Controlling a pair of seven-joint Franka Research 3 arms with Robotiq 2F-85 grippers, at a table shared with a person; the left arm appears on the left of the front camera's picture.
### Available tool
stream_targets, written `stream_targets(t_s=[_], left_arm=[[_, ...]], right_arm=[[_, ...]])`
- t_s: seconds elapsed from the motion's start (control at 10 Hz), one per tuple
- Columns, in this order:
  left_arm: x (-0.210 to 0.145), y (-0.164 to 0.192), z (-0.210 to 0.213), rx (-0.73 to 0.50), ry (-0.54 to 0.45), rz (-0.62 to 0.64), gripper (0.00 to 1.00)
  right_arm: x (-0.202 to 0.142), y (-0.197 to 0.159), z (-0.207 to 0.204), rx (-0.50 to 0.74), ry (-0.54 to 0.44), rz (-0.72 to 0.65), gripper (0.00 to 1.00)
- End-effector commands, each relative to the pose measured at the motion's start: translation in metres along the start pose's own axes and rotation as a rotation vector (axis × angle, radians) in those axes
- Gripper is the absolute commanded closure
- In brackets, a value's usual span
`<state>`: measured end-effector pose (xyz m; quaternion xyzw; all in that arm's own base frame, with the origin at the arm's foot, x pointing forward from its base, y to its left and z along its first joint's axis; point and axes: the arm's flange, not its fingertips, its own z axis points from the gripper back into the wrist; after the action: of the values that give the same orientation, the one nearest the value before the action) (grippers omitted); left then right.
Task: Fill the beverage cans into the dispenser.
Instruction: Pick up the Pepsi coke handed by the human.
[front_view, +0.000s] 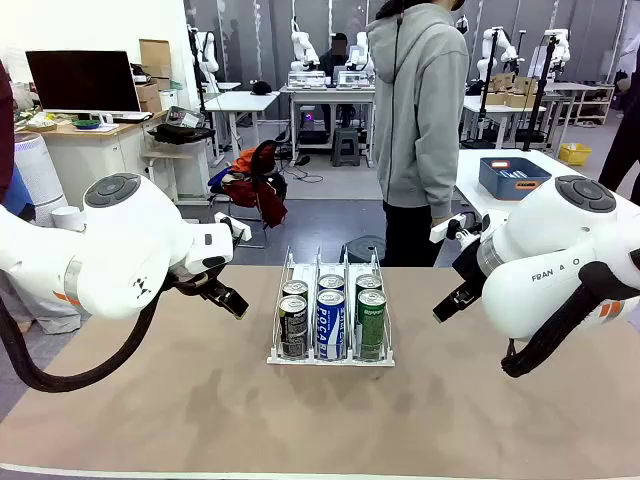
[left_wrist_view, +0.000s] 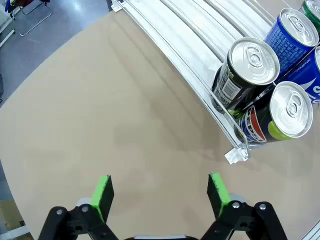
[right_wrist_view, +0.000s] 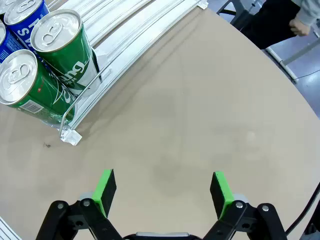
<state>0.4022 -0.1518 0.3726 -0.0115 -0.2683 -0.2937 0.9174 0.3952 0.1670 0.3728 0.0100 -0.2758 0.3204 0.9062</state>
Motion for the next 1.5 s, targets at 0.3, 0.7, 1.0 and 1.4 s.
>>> stream_targets(t_s=[0.3,0.7,1.0,1.4], left_arm=[[-0.0001,0.0,0.0,0.0,0.0,0.0,0.0],[-0.0001,0.0,0.0,0.0,0.0,0.0,0.0],[-0.0001,0.0,0.0,0.0,0.0,0.0,0.0],[-0.0001,0.0,0.0,0.0,0.0,0.0,0.0]], right_arm=[[0.0,0.0,0.0,0.0,0.0,0.0,0.0],[0.0,0.0,0.0,0.0,0.0,0.0,0.0],[0.0,0.0,0.0,0.0,0.0,0.0,0.0],[0.0,0.0,0.0,0.0,0.0,0.0,0.0]])
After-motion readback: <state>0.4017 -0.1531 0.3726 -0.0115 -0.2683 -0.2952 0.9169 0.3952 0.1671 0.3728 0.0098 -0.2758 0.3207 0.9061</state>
